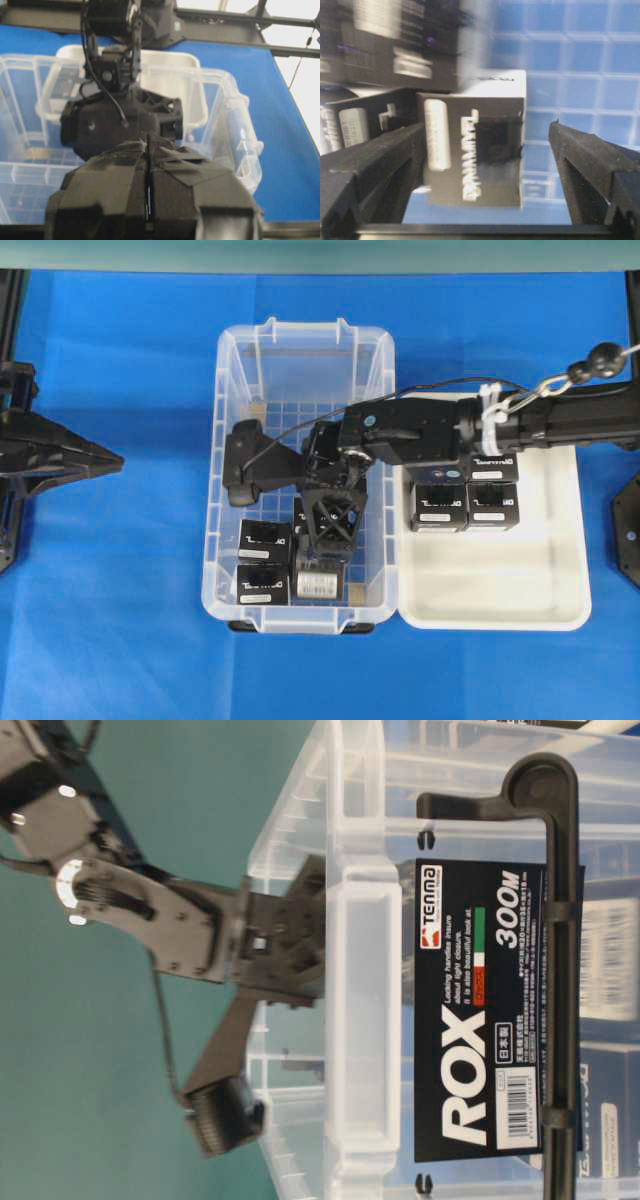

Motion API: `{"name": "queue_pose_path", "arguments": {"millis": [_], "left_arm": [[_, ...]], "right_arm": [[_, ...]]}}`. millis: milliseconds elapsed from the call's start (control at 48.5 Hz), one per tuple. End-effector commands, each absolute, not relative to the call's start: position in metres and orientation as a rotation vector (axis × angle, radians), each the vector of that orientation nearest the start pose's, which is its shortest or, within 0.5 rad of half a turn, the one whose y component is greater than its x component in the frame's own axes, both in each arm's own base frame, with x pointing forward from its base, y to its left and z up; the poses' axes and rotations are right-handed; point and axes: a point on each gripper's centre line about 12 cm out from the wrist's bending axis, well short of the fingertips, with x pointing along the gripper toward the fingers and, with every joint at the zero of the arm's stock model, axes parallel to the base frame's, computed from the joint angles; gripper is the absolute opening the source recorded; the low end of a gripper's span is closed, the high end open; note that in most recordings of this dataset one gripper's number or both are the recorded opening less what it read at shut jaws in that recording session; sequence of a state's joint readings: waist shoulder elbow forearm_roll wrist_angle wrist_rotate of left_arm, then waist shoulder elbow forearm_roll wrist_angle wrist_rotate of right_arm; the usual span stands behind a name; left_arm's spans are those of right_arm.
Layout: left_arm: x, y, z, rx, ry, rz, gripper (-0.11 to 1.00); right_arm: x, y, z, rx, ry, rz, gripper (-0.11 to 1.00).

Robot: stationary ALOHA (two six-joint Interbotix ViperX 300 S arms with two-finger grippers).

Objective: Pick the box from inside the plastic case
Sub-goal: 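Lower the open right gripper around a black Dynamixel box and close, then lift the gripped box up out of the clear case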

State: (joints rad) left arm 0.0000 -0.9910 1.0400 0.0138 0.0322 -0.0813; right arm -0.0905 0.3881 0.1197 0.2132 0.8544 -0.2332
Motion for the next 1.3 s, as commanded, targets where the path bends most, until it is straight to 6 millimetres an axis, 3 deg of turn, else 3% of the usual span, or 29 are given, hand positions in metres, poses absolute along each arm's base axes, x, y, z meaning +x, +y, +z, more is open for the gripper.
{"name": "queue_pose_path", "arguments": {"millis": [0, 433, 515, 639, 742, 845, 1009, 1154, 1277], "left_arm": [[0.201, 0.0, 0.326, -0.066, 0.06, 0.004, -0.07], [0.201, 0.002, 0.326, -0.066, 0.061, 0.012, -0.07], [0.201, 0.003, 0.325, -0.066, 0.062, 0.015, -0.07], [0.201, 0.003, 0.325, -0.068, 0.062, 0.016, -0.07], [0.201, 0.003, 0.326, -0.066, 0.058, 0.016, -0.07], [0.2, 0.003, 0.326, -0.066, 0.056, 0.016, -0.07], [0.2, 0.003, 0.326, -0.066, 0.056, 0.016, -0.07], [0.2, 0.003, 0.327, -0.066, 0.055, 0.018, -0.07], [0.2, 0.005, 0.327, -0.067, 0.053, 0.027, -0.07]], "right_arm": [[0.457, -0.021, 0.122, 0.068, 1.329, 0.138, 0.99], [0.458, -0.025, 0.116, 0.051, 1.316, 0.139, 0.97], [0.456, -0.025, 0.116, 0.042, 1.331, 0.148, 0.88], [0.458, -0.027, 0.121, 0.03, 1.329, 0.151, 0.63], [0.463, -0.033, 0.132, 0.035, 1.297, 0.137, 0.62], [0.471, -0.045, 0.155, 0.044, 1.248, 0.114, 0.62], [0.475, -0.072, 0.211, 0.075, 1.191, 0.072, 0.62], [0.465, -0.086, 0.269, 0.107, 1.176, 0.049, 0.62], [0.449, -0.086, 0.316, 0.109, 1.16, 0.05, 0.62]]}}
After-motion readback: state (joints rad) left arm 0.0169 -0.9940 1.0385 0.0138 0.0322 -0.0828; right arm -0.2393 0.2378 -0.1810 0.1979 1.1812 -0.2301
